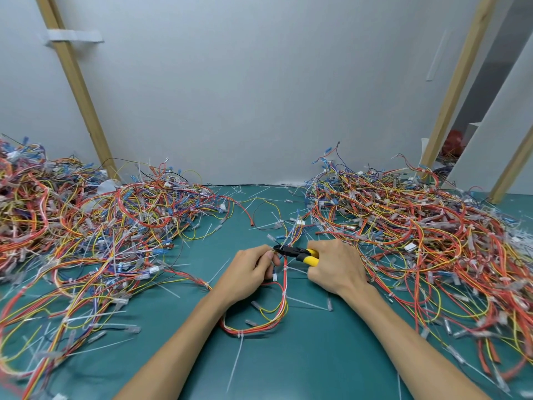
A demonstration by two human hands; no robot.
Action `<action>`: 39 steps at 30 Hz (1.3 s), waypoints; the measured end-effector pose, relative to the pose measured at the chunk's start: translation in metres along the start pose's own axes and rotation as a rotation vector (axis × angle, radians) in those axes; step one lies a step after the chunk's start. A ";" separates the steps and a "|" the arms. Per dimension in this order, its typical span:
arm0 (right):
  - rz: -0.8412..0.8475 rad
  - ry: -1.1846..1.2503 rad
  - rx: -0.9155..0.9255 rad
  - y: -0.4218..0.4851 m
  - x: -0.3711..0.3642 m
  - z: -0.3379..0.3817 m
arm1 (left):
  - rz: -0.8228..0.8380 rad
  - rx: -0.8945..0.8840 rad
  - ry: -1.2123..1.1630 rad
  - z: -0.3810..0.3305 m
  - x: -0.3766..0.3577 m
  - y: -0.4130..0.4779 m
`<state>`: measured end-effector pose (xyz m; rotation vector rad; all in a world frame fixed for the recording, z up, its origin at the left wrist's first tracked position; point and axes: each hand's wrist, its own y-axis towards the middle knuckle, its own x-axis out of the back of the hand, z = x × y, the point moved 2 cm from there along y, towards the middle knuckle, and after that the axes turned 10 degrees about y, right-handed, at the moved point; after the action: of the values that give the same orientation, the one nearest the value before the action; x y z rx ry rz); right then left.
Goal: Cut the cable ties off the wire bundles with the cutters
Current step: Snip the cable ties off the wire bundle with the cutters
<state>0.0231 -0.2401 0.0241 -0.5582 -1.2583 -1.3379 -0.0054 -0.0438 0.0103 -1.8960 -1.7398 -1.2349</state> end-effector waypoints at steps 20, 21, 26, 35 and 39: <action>-0.313 -0.080 0.014 -0.001 0.004 -0.013 | -0.083 0.097 -0.118 0.001 0.004 0.001; -0.323 -0.113 -0.001 -0.001 0.005 -0.013 | -0.096 0.105 -0.120 0.002 0.004 0.002; -0.413 -0.129 -0.074 -0.001 0.007 -0.013 | -0.121 0.122 -0.073 0.004 0.005 0.002; -0.396 0.400 -0.106 0.003 0.008 -0.021 | -0.257 -0.014 0.246 0.001 0.007 -0.001; -0.443 0.499 -0.073 0.001 0.013 -0.016 | -0.356 -0.144 0.329 -0.016 0.013 -0.004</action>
<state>0.0265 -0.2592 0.0306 0.0262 -0.9458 -1.7614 -0.0161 -0.0450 0.0283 -1.3800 -1.8941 -1.7292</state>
